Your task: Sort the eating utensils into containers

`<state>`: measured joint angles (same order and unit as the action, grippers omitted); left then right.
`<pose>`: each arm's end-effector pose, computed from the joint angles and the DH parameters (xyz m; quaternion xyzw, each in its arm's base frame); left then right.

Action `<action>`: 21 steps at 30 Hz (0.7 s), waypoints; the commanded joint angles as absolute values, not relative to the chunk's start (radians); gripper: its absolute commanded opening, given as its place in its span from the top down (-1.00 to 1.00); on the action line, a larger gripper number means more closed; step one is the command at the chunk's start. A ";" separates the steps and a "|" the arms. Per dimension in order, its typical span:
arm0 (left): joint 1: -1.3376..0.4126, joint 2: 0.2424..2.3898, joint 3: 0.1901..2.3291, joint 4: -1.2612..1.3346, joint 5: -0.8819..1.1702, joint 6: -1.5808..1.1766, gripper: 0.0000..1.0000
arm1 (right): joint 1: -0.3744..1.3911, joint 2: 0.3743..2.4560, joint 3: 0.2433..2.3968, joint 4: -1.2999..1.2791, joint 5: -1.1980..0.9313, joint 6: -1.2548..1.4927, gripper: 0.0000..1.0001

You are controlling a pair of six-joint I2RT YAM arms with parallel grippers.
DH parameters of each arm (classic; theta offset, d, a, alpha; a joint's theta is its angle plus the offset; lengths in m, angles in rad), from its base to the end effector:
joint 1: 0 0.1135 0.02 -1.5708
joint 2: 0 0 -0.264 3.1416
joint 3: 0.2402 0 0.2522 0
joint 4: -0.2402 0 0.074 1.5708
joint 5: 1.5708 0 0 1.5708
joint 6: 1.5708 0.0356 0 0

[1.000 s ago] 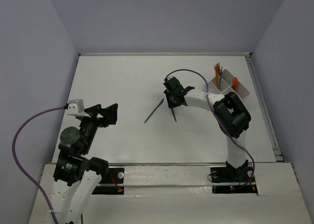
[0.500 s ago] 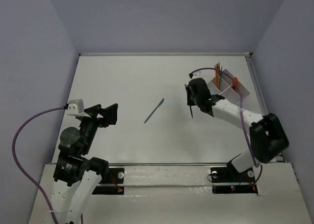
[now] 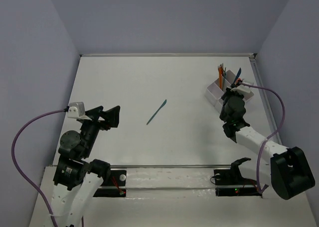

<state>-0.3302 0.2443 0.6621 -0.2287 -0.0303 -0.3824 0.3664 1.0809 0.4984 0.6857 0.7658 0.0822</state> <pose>0.0675 -0.0220 0.3522 -0.0283 0.6366 -0.2597 0.7256 0.2259 0.0602 0.2721 0.1867 0.6542 -0.0907 0.7273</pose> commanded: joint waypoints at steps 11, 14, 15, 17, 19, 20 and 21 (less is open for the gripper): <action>-0.365 0.206 0.660 -0.190 -0.037 -0.370 -0.98 | 0.339 1.405 0.459 1.315 0.848 -0.298 0.86; -0.365 0.204 0.660 -0.192 -0.040 -0.368 -0.98 | 0.328 1.454 0.462 1.293 0.848 -0.269 0.86; -0.374 0.203 0.660 -0.190 -0.040 -0.368 -0.98 | 0.328 1.465 0.460 1.295 0.848 -0.255 0.86; -0.374 0.202 0.660 -0.192 -0.040 -0.368 -0.98 | 0.328 1.486 0.460 1.299 0.851 -0.249 0.86; -0.374 0.202 0.660 -0.192 -0.041 -0.368 -0.98 | 0.328 1.515 0.463 1.330 0.873 -0.258 0.86; -0.374 0.201 0.660 -0.192 -0.041 -0.368 -0.98 | 0.328 1.520 0.463 1.330 0.876 -0.259 0.86; -0.374 0.202 0.660 -0.190 -0.040 -0.368 -0.98 | 0.328 1.516 0.463 1.321 0.868 -0.247 0.86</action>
<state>-0.3672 0.2146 0.6621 -0.2291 -0.0353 -0.3824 0.3340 1.5024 0.4423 1.1931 0.8211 -0.2558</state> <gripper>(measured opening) 0.986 0.094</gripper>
